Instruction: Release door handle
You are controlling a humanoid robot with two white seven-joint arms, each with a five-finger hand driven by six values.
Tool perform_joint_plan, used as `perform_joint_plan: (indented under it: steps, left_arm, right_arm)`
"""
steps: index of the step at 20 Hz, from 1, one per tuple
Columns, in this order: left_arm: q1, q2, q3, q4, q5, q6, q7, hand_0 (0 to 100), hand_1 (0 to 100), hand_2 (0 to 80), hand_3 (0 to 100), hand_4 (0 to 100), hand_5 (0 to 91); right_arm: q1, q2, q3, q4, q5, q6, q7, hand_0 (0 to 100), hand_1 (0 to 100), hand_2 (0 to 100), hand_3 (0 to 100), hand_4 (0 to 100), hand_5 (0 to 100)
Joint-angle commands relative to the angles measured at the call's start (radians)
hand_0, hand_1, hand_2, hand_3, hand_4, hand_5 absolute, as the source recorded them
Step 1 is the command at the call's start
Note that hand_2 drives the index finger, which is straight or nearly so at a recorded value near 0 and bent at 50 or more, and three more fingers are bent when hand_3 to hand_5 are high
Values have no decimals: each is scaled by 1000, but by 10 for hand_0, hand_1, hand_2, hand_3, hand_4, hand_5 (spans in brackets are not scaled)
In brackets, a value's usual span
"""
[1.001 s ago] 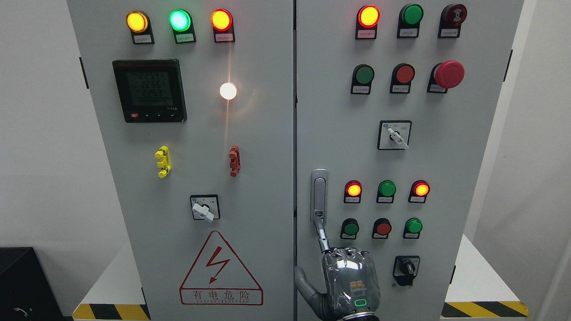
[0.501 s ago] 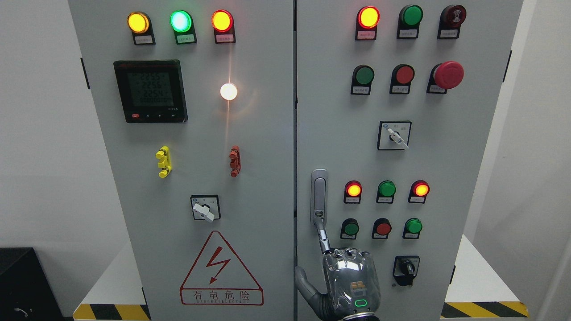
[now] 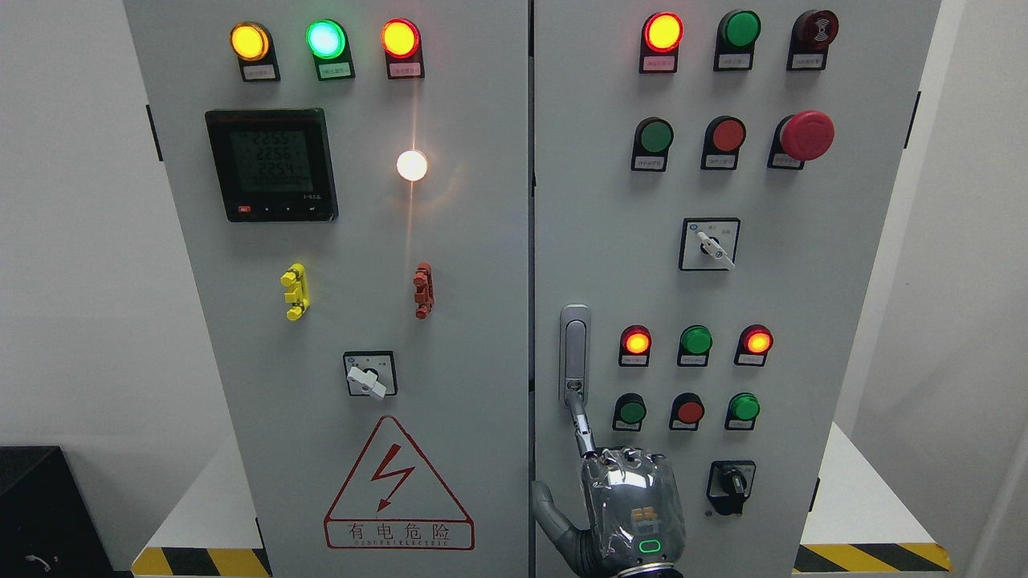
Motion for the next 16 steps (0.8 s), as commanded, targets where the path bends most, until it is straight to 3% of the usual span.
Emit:
perform_joint_plan:
  steps: [1,16]
  left_arm:
    - [-28,0,0,29,0,0,1,120,556,0,0,0,0]
    - [-26,0,0,29,0,0,1,120,556,0,0,0,0]
  right_arm:
    - [0,0,0,3,0,1,2,385,215,0,1000,1000,1000]
    - [6,0,2,3,0,1,2,386,216,0,1000,1000,1000]
